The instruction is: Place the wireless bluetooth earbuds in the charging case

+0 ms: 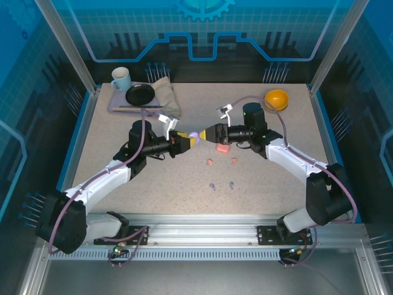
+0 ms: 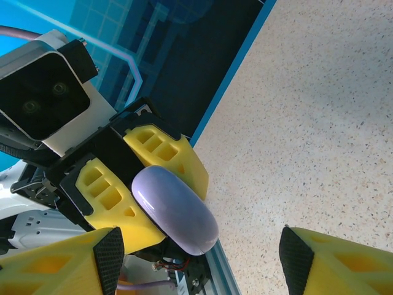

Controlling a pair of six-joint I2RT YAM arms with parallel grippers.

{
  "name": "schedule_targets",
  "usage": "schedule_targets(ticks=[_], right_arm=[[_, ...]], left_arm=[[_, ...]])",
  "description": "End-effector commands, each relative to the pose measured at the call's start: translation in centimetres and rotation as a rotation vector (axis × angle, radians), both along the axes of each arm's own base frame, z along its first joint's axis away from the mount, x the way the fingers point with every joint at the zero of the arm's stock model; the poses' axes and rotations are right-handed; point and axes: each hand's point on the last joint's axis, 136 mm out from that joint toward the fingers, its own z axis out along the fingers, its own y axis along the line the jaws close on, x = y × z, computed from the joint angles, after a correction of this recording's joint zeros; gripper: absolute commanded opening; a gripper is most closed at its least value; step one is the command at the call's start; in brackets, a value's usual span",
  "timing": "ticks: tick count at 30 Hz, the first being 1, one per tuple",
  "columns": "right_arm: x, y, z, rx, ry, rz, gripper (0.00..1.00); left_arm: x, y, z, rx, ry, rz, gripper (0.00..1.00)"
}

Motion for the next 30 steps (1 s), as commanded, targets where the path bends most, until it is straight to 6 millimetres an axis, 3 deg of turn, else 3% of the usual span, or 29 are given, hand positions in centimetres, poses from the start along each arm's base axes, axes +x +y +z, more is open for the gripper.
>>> schedule_targets(ticks=[1,9,15,23,30], right_arm=[[-0.2,0.7,1.5,0.037,-0.022,0.026,0.71],[1.3,0.4,1.8,0.085,0.041,-0.087,0.71],[2.9,-1.5,1.2,0.139,0.192,-0.337,0.77],[4.1,-4.0,2.2,0.289,0.33,-0.637,0.85],[4.6,-2.6,3.5,0.364,0.412,-0.711,0.85]], left_arm=[[0.1,-0.7,2.1,-0.029,-0.017,-0.026,0.0],[1.6,-1.1,0.7,-0.013,0.261,0.023,0.0],[2.0,-1.6,0.2,-0.118,0.416,0.045,0.0],[2.9,-0.4,2.0,-0.285,0.413,0.164,0.0],[3.4,0.0,3.0,-0.332,0.389,0.213,0.0]])
